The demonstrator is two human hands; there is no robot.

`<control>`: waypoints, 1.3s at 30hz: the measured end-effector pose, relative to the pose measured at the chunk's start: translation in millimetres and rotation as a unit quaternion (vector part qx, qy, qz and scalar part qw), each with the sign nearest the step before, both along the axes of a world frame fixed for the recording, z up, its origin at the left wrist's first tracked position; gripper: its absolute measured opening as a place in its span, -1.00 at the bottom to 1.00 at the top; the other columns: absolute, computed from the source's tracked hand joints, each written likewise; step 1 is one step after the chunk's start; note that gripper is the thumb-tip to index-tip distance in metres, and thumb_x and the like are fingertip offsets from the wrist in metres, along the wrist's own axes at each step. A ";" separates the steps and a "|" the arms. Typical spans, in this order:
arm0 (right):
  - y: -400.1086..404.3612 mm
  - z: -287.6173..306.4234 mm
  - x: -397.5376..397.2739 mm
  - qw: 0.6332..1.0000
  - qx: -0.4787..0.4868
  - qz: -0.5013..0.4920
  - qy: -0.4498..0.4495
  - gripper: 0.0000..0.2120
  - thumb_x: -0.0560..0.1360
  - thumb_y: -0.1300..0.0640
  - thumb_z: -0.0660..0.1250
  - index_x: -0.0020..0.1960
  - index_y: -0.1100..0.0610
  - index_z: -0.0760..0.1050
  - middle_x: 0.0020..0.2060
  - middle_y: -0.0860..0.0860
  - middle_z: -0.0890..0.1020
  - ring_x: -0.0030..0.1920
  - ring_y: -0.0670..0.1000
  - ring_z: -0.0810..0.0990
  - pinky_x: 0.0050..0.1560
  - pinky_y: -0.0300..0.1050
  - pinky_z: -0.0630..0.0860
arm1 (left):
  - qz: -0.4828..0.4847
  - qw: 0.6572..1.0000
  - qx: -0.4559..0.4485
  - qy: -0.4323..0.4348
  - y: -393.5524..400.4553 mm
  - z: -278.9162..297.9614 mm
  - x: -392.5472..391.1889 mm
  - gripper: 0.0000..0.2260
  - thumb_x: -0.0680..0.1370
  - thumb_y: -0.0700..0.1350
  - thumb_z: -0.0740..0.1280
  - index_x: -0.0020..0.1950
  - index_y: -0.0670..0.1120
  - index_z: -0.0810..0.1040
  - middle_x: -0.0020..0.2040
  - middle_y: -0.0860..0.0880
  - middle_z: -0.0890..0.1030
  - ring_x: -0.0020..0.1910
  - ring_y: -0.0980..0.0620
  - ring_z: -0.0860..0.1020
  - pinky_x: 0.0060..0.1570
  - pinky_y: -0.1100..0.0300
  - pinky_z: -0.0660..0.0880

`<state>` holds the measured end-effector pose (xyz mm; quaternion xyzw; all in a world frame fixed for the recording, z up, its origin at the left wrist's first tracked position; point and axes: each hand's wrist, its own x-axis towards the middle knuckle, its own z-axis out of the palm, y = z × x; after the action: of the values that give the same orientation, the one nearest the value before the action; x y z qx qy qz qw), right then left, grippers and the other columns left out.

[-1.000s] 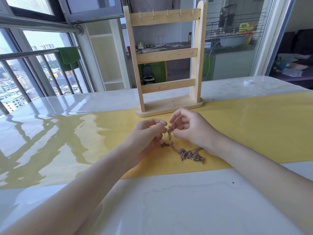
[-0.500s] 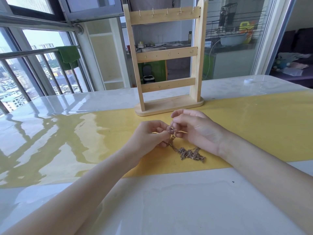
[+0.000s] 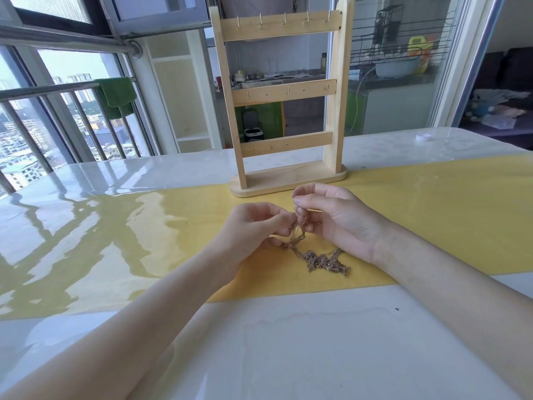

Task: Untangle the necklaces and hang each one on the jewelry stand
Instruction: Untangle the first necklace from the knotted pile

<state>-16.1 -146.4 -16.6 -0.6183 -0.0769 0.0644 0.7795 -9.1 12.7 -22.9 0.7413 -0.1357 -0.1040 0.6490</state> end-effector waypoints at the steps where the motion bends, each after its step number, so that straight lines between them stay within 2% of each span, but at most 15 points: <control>1: -0.4 0.3 -0.2 1.000 0.006 0.000 0.003 -0.92 0.52 0.32 0.27 -0.08 0.17 0.46 -0.41 0.01 0.47 -0.41 -0.08 0.47 -0.39 -0.27 0.34 | 0.002 1.000 -0.005 0.002 -0.1 -0.2 0.5 -0.90 0.51 -0.16 0.38 -0.18 -0.14 0.59 -0.34 0.02 0.59 -0.28 0.14 0.54 -0.23 0.27 0.49; 4: -1.4 0.8 -0.8 1.000 0.021 0.002 0.009 -0.92 0.51 0.32 0.29 -0.07 0.17 0.46 -0.40 0.01 0.48 -0.43 -0.08 0.45 -0.50 -0.30 0.28 | 0.005 1.000 -0.026 0.008 -0.3 0.2 0.8 -0.90 0.53 -0.17 0.35 -0.18 -0.13 0.56 -0.32 0.01 0.59 -0.29 0.14 0.54 -0.29 0.30 0.48; 13: -2.2 2.7 -2.5 1.000 -0.005 -0.003 0.026 -0.86 0.48 0.31 0.33 0.00 0.16 0.46 -0.40 0.00 0.53 -0.48 -0.10 0.41 -0.58 -0.33 0.20 | 0.024 0.997 -0.068 0.002 -0.5 0.9 3.0 -0.90 0.58 -0.19 0.29 -0.13 -0.14 0.51 -0.32 0.04 0.61 -0.27 0.14 0.57 -0.27 0.30 0.51; 17: -2.4 3.4 -3.2 0.999 -0.011 0.004 0.031 -0.83 0.47 0.30 0.35 0.03 0.15 0.47 -0.39 0.00 0.53 -0.46 -0.10 0.43 -0.60 -0.34 0.20 | 0.019 0.995 -0.096 0.005 -1.1 1.2 2.8 -0.87 0.59 -0.20 0.25 -0.15 -0.12 0.48 -0.27 0.01 0.60 -0.24 0.11 0.58 -0.17 0.27 0.52; 21: -2.3 3.4 -3.1 0.999 -0.006 0.008 0.034 -0.82 0.47 0.30 0.34 0.05 0.15 0.47 -0.37 -0.01 0.53 -0.47 -0.11 0.42 -0.60 -0.33 0.20 | -0.008 0.986 -0.164 0.043 -2.7 4.0 0.9 -0.87 0.60 -0.24 0.23 -0.14 -0.14 0.47 -0.22 -0.06 0.57 -0.20 0.06 0.56 -0.04 0.24 0.56; 25: -1.5 3.5 -2.8 0.999 -0.002 0.007 0.033 -0.83 0.47 0.31 0.34 0.04 0.15 0.47 -0.37 -0.01 0.53 -0.48 -0.11 0.42 -0.59 -0.33 0.20 | -0.020 0.974 -0.209 0.081 -3.5 5.7 -0.1 -0.89 0.58 -0.26 0.23 -0.14 -0.14 0.46 -0.26 -0.05 0.56 -0.29 0.07 0.58 -0.18 0.25 0.58; 29: -0.9 3.5 -3.3 1.000 0.004 0.007 0.028 -0.85 0.49 0.30 0.33 0.02 0.14 0.48 -0.36 0.00 0.52 -0.47 -0.09 0.44 -0.57 -0.33 0.20 | -0.021 0.975 -0.204 0.083 -5.4 6.1 -1.2 -0.91 0.59 -0.25 0.23 -0.11 -0.14 0.45 -0.29 -0.02 0.54 -0.37 0.09 0.51 -0.36 0.29 0.49; 31: -0.4 3.2 -3.0 1.000 0.005 0.006 0.022 -0.86 0.49 0.30 0.32 0.01 0.14 0.48 -0.37 0.01 0.52 -0.46 -0.09 0.45 -0.57 -0.33 0.20 | -0.019 0.981 -0.182 0.070 -5.2 5.6 -1.0 -0.91 0.60 -0.23 0.23 -0.11 -0.13 0.45 -0.28 -0.01 0.54 -0.36 0.10 0.50 -0.38 0.29 0.46; 35: 0.3 0.4 -1.7 1.000 -0.011 -0.001 0.008 -0.91 0.49 0.32 0.31 -0.02 0.22 0.53 -0.36 0.02 0.51 -0.43 -0.08 0.46 -0.56 -0.32 0.25 | 0.001 0.995 -0.099 0.003 -3.7 3.1 -1.4 -0.88 0.61 -0.20 0.23 -0.13 -0.09 0.44 -0.26 0.02 0.49 -0.38 0.12 0.49 -0.40 0.31 0.39; 39: 0.5 -3.4 -1.7 0.997 -0.080 -0.014 -0.010 -0.87 0.47 0.31 0.37 0.01 0.29 0.59 -0.39 -0.01 0.54 -0.40 -0.10 0.46 -0.53 -0.30 0.31 | 0.014 0.996 -0.052 -0.070 -2.2 1.6 -2.0 -0.89 0.61 -0.23 0.22 -0.12 -0.14 0.42 -0.23 -0.03 0.47 -0.39 0.11 0.48 -0.46 0.31 0.35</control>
<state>-17.8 -145.9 -20.0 -0.6805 -0.0705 0.0535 0.7274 -11.1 10.5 -21.3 0.7141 -0.1752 -0.0354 0.6768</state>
